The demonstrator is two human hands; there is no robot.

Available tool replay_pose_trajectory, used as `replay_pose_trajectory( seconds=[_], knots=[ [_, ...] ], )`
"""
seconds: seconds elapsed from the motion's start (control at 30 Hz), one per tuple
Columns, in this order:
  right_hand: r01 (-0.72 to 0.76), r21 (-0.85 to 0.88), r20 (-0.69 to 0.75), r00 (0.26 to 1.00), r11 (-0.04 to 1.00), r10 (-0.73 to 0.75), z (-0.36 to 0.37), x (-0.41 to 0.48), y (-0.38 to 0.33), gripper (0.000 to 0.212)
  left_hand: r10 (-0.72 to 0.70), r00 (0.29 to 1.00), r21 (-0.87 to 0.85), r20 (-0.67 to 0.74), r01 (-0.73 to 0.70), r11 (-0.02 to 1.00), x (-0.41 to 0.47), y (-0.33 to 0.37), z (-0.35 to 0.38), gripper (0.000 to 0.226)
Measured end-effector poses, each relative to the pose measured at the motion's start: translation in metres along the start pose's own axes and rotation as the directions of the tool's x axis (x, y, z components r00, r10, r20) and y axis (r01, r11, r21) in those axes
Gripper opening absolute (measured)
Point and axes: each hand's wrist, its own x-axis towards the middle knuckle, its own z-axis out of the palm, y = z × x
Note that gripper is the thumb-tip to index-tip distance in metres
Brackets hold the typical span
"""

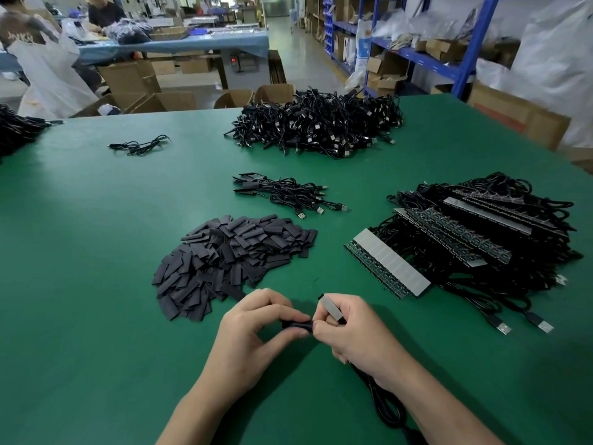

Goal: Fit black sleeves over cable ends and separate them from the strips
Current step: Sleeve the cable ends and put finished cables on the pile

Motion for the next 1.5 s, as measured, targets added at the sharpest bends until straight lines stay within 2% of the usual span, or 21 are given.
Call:
replay_pose_trajectory(
  seconds=[0.17,0.33,0.5,0.63,0.77,0.87,1.17,1.5],
  knots=[
    [0.009,0.037,0.047,0.999,0.999,-0.010,-0.003,-0.001,-0.002,0.019,-0.050,0.998,-0.037,-0.046,0.048,0.998,0.001,0.000,-0.001,0.010],
    [-0.054,0.226,0.116,0.993,0.973,0.028,-0.005,0.000,0.000,0.025,-0.123,0.983,-0.119,-0.137,0.107,0.987,0.002,-0.005,-0.004,0.010],
    [-0.033,0.199,0.145,0.989,0.980,0.004,-0.004,-0.001,0.000,0.014,-0.159,0.975,-0.159,-0.158,0.133,0.978,0.002,-0.010,-0.003,0.011],
    [0.063,0.143,0.121,0.989,0.988,-0.080,-0.004,-0.002,-0.003,0.015,-0.173,0.974,-0.160,-0.145,0.149,0.976,0.002,-0.010,-0.002,0.012],
    [0.069,0.132,0.132,0.987,0.989,-0.087,-0.007,-0.002,-0.002,0.019,-0.182,0.972,-0.152,-0.149,0.159,0.975,0.002,-0.009,-0.003,0.011],
    [0.068,0.127,0.151,0.985,0.989,-0.087,-0.007,-0.001,0.001,0.003,-0.177,0.974,-0.142,-0.142,0.157,0.977,0.001,-0.007,-0.004,0.009],
    [0.030,0.138,0.179,0.982,0.990,-0.055,-0.012,0.000,0.004,0.015,-0.114,0.988,-0.001,-0.102,0.115,0.993,0.001,-0.005,-0.006,0.008],
    [-0.021,0.124,0.219,0.976,0.992,-0.007,-0.015,-0.001,-0.001,0.017,-0.014,0.998,0.097,-0.059,0.019,0.995,0.001,-0.005,-0.007,0.017]
  ],
)
